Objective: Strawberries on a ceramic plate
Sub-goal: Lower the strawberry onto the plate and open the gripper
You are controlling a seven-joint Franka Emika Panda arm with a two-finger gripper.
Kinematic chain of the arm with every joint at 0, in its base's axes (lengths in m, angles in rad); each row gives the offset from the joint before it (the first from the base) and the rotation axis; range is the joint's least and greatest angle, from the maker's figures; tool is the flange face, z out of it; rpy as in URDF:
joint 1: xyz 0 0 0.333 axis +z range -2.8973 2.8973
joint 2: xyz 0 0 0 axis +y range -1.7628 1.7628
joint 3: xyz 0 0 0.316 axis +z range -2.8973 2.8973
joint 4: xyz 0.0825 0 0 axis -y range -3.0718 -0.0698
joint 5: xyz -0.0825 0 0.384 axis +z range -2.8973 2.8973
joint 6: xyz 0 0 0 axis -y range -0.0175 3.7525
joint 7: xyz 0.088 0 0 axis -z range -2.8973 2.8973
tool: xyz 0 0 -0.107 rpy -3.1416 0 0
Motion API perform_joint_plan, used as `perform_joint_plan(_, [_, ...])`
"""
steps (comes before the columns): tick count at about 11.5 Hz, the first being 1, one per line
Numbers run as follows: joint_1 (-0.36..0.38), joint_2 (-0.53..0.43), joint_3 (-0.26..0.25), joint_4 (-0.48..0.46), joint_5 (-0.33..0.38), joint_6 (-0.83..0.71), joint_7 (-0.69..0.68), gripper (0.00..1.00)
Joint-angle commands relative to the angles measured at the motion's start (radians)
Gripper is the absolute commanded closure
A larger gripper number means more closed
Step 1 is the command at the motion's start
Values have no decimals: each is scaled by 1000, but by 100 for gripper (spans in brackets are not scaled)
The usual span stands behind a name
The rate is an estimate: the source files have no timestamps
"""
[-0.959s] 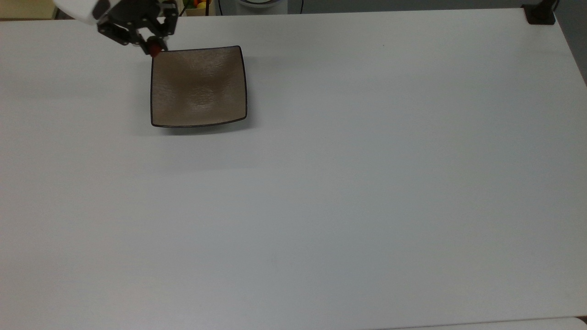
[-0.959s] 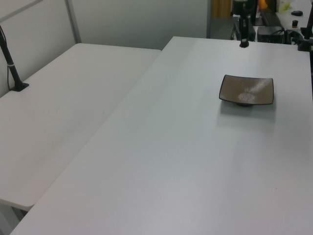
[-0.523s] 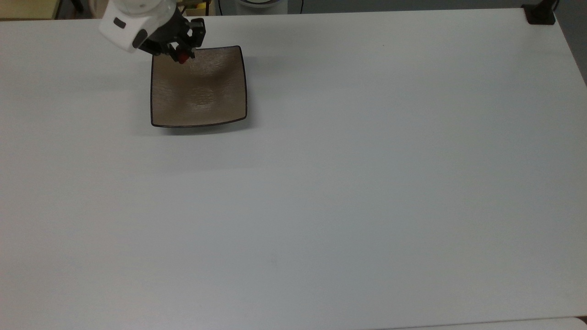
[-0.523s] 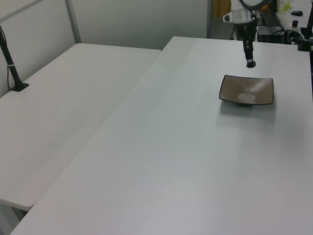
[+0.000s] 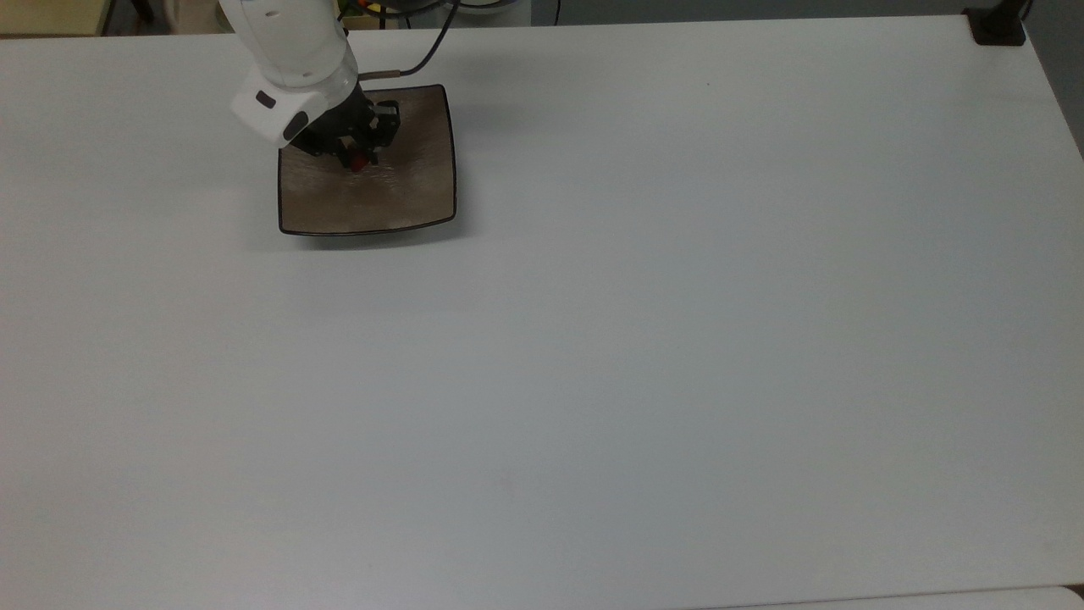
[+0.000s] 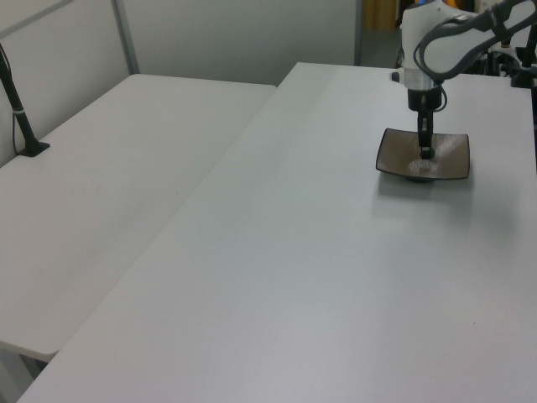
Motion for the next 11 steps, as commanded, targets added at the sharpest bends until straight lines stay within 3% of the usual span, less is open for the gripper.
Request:
perform_joint_plan(1, [11,-32,-4,-72,-5,104,24,87])
perform_joint_plan(2, [17,-32,-3,-70,-5,101,31,60])
perform_joint_plan(3, [19,-36,-3,-66,-4,97,36,1])
perform_joint_plan(6, [21,-74,51,6,-4,16,109,0])
perform_joint_plan(9, [27,-101,120,239,-2,-209,243,0])
perform_joint_plan(11, [60,-120,136,380,-2,-371,292,0])
